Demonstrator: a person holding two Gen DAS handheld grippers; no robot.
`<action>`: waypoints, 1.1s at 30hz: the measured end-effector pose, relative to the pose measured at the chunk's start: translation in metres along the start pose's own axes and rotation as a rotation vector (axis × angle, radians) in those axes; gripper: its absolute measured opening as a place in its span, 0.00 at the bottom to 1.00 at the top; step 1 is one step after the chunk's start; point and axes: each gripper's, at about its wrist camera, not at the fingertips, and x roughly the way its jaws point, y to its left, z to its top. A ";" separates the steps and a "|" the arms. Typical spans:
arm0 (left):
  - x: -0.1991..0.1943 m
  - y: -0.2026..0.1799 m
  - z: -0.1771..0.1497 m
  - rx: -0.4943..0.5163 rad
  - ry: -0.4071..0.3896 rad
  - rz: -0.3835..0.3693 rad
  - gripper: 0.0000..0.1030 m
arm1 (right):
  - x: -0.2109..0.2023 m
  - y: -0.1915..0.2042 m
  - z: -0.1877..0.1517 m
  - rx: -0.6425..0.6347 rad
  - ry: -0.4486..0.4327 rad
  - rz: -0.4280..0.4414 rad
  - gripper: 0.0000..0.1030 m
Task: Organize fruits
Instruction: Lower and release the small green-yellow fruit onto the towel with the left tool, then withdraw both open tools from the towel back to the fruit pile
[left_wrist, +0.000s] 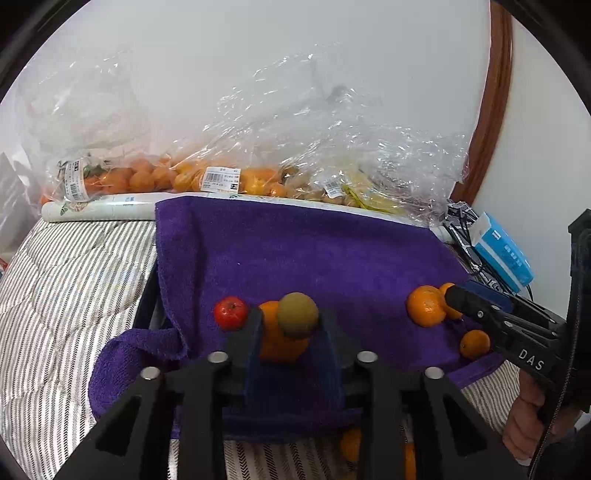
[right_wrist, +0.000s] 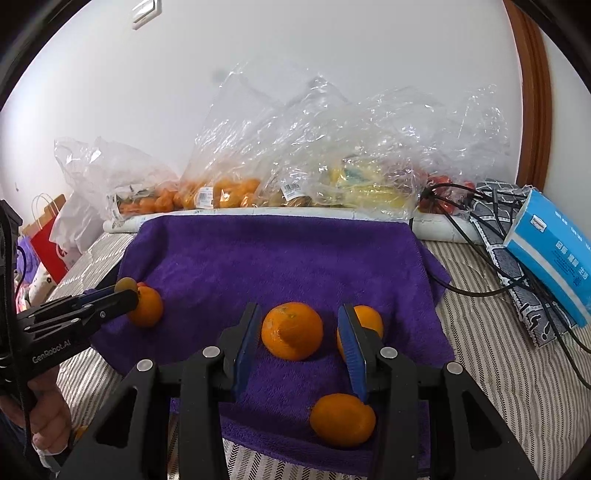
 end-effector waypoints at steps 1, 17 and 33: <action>0.000 0.000 0.000 0.001 0.000 -0.004 0.36 | 0.000 0.000 0.000 0.001 0.001 0.000 0.42; -0.001 -0.002 0.000 0.007 -0.008 0.006 0.41 | -0.003 0.003 -0.001 -0.014 -0.016 -0.024 0.47; -0.020 0.017 -0.004 -0.078 -0.078 0.089 0.41 | -0.036 0.022 0.001 -0.001 -0.090 -0.003 0.51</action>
